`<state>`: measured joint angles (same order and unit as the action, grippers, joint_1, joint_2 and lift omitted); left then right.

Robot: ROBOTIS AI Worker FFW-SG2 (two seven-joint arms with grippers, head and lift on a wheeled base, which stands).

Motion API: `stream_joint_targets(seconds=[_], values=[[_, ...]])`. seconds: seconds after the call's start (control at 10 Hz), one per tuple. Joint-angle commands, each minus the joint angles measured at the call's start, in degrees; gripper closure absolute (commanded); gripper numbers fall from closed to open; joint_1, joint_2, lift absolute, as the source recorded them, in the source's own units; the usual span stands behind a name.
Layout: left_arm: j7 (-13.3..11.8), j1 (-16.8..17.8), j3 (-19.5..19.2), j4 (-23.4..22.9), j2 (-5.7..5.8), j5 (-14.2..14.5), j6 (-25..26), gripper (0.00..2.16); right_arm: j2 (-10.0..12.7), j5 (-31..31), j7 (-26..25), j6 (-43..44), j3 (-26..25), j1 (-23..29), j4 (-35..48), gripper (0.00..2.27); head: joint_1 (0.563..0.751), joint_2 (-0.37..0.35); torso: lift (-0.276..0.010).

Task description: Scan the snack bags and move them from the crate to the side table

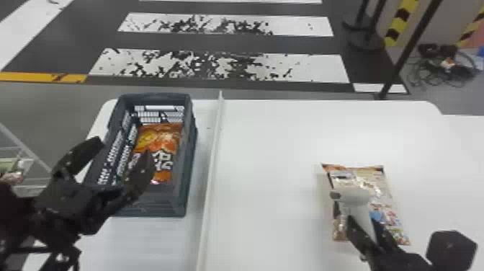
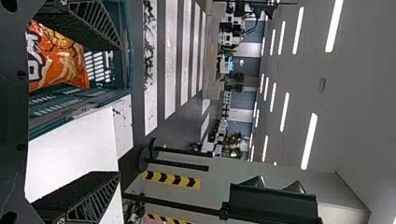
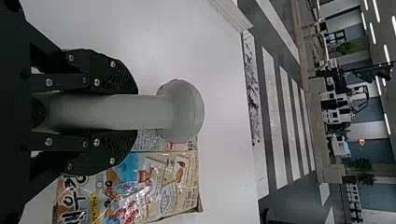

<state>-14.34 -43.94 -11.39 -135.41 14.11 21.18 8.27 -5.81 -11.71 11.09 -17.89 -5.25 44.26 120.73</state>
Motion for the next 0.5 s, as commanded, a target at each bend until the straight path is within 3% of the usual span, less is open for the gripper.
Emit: stream_joint_targets(seconds=[0.0,0.4], values=[[-0.1,0.1,0.1,-0.1,-0.04,0.0,-0.2,0.04,-0.2,-0.5,0.1,0.0,-0.2,0.0,-0.4,2.24,0.695,0.019,-0.087],[-0.2,-0.2,0.3,0.0,-0.22,-0.1,-0.2,0.04,-0.6,-2.0,0.4,0.2,-0.8,0.5,0.3,2.24,0.695,0.007,-0.087]])
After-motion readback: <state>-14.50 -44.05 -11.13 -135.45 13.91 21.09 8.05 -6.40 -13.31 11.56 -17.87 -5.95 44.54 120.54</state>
